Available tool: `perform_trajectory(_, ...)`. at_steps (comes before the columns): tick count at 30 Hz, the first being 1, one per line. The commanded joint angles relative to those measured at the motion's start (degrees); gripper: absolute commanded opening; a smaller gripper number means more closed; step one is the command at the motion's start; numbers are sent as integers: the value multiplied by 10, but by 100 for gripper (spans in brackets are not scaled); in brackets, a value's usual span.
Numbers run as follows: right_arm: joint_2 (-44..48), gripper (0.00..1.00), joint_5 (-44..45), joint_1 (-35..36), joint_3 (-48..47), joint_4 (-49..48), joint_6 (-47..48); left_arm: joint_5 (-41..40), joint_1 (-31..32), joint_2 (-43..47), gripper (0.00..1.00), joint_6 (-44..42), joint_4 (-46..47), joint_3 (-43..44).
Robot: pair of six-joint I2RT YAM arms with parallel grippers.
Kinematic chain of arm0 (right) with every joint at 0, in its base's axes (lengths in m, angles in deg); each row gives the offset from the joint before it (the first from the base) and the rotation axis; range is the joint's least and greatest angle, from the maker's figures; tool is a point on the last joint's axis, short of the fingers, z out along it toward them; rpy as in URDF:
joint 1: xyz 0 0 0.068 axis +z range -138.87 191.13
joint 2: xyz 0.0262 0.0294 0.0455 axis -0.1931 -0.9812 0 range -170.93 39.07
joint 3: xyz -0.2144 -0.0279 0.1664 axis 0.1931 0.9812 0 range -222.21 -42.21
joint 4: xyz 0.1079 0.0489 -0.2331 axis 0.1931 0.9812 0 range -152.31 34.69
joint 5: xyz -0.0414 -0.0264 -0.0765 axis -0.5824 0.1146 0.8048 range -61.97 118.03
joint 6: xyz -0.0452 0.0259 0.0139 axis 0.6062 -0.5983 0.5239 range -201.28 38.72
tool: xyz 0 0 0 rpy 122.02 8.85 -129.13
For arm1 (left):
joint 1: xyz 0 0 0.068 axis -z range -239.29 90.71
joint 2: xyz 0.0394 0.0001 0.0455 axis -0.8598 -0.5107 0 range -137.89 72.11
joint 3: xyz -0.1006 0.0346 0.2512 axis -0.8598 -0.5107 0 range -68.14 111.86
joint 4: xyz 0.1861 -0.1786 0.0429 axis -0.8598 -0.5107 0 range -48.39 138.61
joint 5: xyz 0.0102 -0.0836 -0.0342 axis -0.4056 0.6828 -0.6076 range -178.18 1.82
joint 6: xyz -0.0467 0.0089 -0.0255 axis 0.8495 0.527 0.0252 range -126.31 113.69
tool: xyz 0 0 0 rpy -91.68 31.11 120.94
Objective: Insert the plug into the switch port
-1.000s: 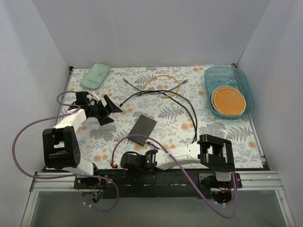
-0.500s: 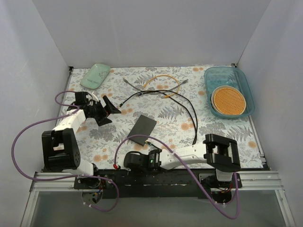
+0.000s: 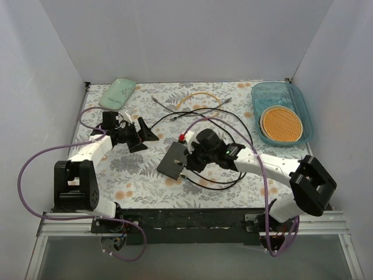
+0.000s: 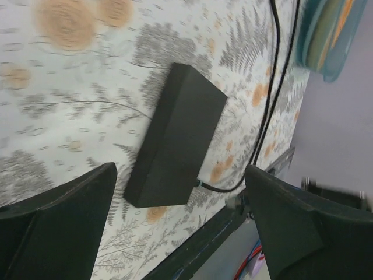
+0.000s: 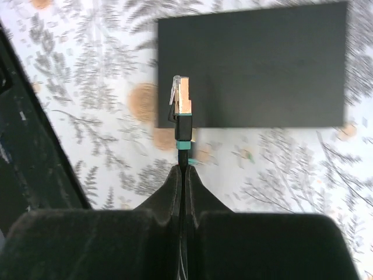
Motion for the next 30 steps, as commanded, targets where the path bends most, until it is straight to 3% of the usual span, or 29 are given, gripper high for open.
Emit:
perform_trajectory(1,0,1,-189,-129,12,-62,-9,31,99,34,90,44,77,12)
perform_trajectory(5,-19,1,-314,-223,22,-108,-44,60,127,28,86,149,226,-13)
perform_trajectory(9,-31,1,-402,-260,18,-110,-46,61,172,-13,86,157,255,21)
perform_trajectory(17,-14,1,-423,-279,35,-118,-66,58,240,-42,81,177,301,39)
perform_trajectory(20,-10,1,-419,-285,45,-134,-82,54,251,-42,75,178,300,40)
perform_trajectory(30,5,1,-420,-300,67,-197,-136,47,273,-43,69,136,246,41)
